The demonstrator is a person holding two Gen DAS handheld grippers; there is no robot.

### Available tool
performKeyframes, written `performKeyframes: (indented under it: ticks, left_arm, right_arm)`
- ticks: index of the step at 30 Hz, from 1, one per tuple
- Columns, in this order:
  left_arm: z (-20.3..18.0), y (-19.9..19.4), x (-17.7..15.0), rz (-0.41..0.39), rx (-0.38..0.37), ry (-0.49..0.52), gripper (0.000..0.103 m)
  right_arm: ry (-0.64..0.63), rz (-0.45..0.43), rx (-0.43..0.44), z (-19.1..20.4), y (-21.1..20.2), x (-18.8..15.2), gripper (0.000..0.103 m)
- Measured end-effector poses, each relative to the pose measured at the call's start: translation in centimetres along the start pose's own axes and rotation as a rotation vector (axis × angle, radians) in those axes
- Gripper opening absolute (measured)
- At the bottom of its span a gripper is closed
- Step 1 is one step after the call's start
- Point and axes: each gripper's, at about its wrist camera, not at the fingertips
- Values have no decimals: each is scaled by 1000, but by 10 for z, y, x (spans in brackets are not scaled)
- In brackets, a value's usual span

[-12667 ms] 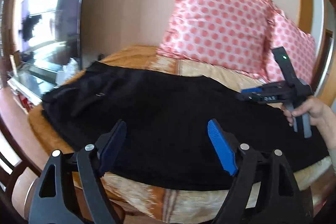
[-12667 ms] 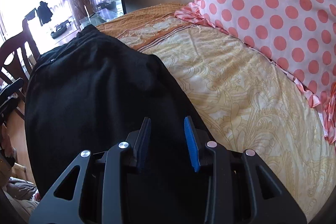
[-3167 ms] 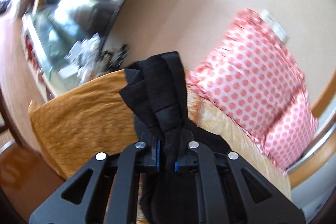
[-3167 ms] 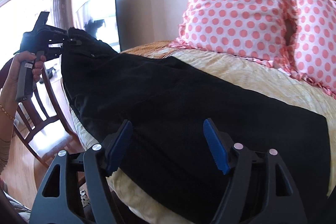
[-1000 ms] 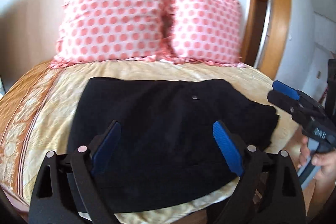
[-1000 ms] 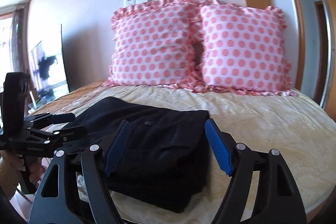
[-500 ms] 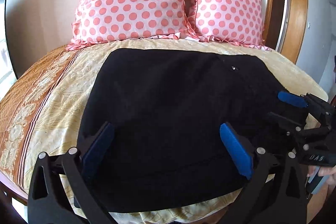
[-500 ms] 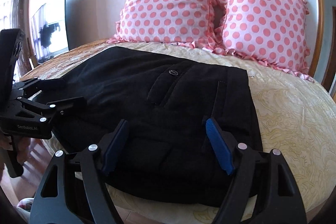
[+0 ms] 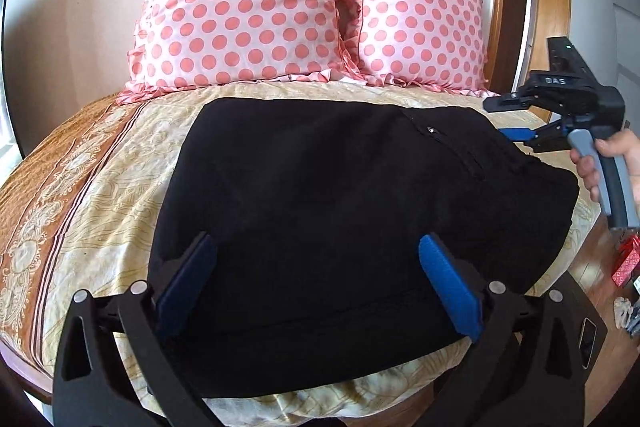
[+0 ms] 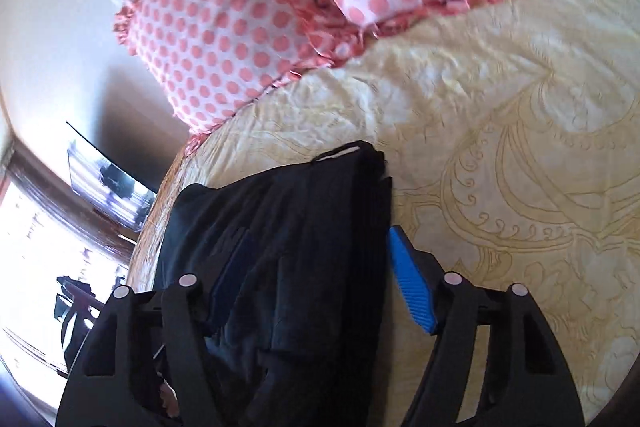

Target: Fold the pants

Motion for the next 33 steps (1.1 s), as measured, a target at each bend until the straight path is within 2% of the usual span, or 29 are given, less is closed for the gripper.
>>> performKeyframes:
  ticks: [3, 8, 9, 11, 15, 19, 22, 23, 24, 26, 30, 33]
  left_arm:
    - [-1, 0, -1, -3, 0, 2, 101]
    - [-1, 0, -1, -5, 2, 5, 101]
    - [-1, 0, -1, -5, 4, 7, 101]
    - [-1, 1, -1, -5, 3, 6, 101]
    - [-1, 1, -1, -5, 5, 8, 101]
    - [-1, 1, -1, -4, 6, 10, 101]
    - [-1, 1, -1, -6, 7, 10, 101]
    - [-1, 1, -1, -6, 8, 11, 101]
    - [-1, 1, -1, -6, 8, 12, 101]
    - [-1, 1, -1, -5, 5, 8, 101]
    - [3, 0, 3, 6, -17, -28, 101]
    - [16, -6, 13, 12, -67, -95, 101]
  right_arm:
    - [-22, 25, -37, 1, 9, 0, 68]
    - [-46, 54, -50, 3, 20, 1, 66]
    - [-56, 51, -55, 5, 20, 2, 61]
    - [-142, 41, -66, 17, 18, -2, 53]
    - [-273, 29, -123, 32, 19, -10, 53]
    - [-191, 49, -95, 18, 23, -4, 53]
    - [-206, 43, -95, 19, 24, -5, 52]
    - [-254, 30, -104, 25, 23, -8, 44]
    - [-296, 14, -107, 31, 21, -10, 30]
    - [-412, -36, -138, 50, 15, -19, 23]
    - [-537, -83, -146, 69, 8, -30, 19]
    - [-559, -82, -173, 69, 9, -33, 19]
Point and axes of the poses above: each gripper's, at about its wrist camera, not at the fingertips, and y roughly the way its jaws point, z to its left, x to its top
